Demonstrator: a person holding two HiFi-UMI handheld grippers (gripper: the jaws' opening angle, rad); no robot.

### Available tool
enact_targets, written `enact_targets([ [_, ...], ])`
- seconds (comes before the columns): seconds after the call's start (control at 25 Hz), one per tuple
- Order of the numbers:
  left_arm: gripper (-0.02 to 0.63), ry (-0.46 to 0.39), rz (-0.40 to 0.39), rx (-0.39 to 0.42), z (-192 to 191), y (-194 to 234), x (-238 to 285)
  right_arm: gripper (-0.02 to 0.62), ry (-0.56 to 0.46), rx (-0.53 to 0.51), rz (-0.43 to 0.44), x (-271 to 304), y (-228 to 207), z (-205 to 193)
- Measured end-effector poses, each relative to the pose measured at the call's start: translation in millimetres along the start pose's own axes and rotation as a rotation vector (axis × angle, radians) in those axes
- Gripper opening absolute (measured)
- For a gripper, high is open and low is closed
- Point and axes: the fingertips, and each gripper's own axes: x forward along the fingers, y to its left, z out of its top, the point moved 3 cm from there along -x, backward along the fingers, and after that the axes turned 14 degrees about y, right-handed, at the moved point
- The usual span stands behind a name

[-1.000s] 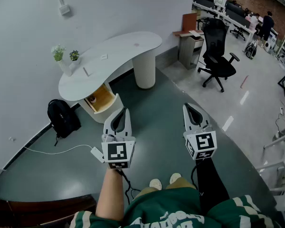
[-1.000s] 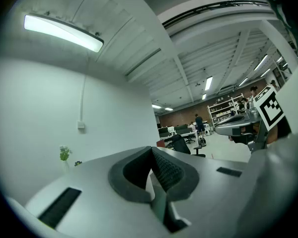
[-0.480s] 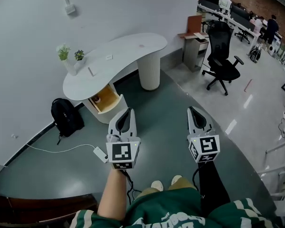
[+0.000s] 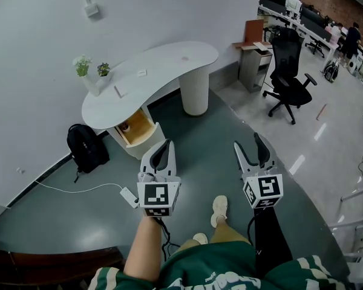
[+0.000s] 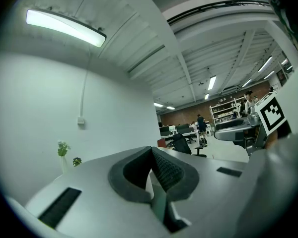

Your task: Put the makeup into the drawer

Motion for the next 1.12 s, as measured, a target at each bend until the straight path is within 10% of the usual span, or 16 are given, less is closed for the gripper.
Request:
enact_targets([
  [1.12, -0.002, 0.061, 0.110, -0.023, 52, 30, 284, 0.278, -0.006, -0.021, 0.221, 285, -147, 32],
])
